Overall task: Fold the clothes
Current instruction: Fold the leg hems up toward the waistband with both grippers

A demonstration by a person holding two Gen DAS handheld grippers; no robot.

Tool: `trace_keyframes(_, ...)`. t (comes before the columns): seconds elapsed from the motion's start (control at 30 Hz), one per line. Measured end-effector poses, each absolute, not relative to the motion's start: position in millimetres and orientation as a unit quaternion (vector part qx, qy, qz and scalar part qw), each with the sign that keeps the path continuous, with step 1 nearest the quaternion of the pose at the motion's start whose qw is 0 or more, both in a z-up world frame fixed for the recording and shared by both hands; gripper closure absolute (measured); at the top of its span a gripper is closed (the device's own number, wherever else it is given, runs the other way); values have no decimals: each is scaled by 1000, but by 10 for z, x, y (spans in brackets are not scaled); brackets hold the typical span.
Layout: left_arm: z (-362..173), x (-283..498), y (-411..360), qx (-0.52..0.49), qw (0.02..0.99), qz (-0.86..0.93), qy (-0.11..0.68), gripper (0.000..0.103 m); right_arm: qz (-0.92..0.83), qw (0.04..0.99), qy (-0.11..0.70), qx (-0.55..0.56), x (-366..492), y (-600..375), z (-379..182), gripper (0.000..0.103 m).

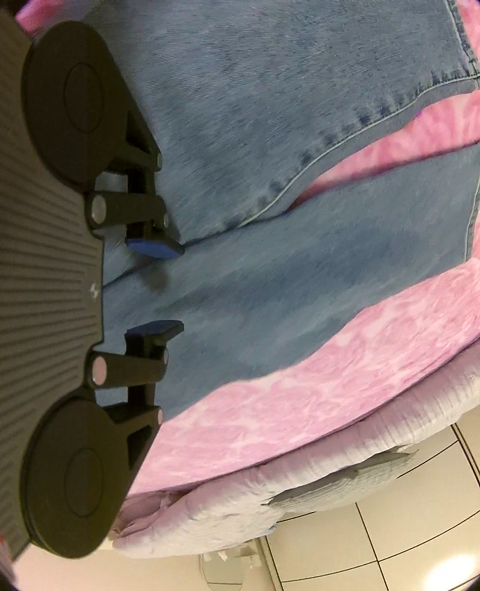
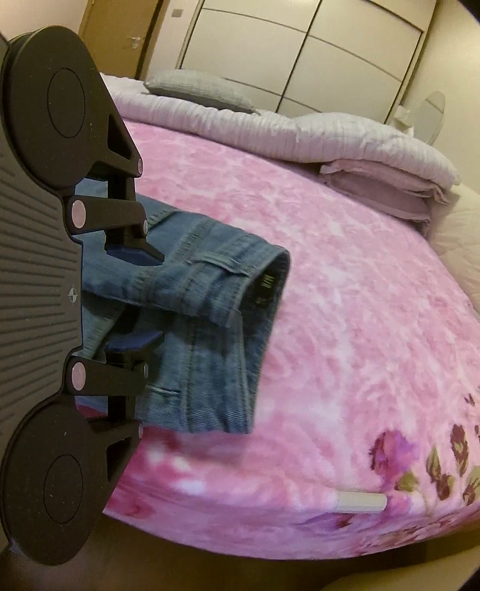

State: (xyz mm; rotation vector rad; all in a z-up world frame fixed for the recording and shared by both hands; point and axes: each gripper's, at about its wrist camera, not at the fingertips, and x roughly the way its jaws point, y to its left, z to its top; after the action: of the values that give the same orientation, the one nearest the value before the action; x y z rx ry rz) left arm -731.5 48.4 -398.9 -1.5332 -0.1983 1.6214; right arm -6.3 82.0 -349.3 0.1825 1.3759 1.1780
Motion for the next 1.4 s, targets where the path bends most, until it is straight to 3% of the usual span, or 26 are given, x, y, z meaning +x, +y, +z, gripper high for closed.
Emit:
trace_keyframes(0.17,-4195,-7404,445,-585,488,633,-135,75,528,606,584,114,45,822,-3745,60)
trace_keyframes(0.2,-4220,-7417,438,-576,501,630,-142,84,533,601,583,124,61,807,-3796,60)
trace_keyframes(0.27,-4270,-7442,423,-557,526,624,-155,90,543,594,576,141,87,770,-3868,60)
trace_keyframes(0.53,-4413,-7411,406,-530,578,602,-154,87,577,579,542,198,118,593,-4012,60)
trace_keyframes(0.6,-4401,-7444,423,-522,593,594,-154,103,582,571,537,217,119,588,-4013,60)
trace_keyframes(0.8,-3968,-7392,329,-463,633,609,-120,102,575,567,552,208,122,620,-3780,60)
trace_keyframes(1.0,-4126,-7409,397,-494,616,604,-108,102,561,566,577,177,113,777,-3865,55)
trace_keyframes(1.03,-4088,-7393,403,-484,619,610,-104,103,566,572,569,173,114,787,-3863,62)
trace_keyframes(1.07,-4026,-7371,404,-468,624,617,-101,103,570,577,560,167,116,792,-3849,82)
trace_keyframes(1.17,-3746,-7323,274,-411,645,635,-106,103,593,584,533,152,127,790,-3666,89)
trace_keyframes(1.3,-3317,-7282,-157,-340,680,636,-129,103,620,574,508,169,215,679,-3417,89)
trace_keyframes(1.4,-3350,-7131,-576,-303,694,648,-82,103,609,569,526,172,338,491,-3473,89)
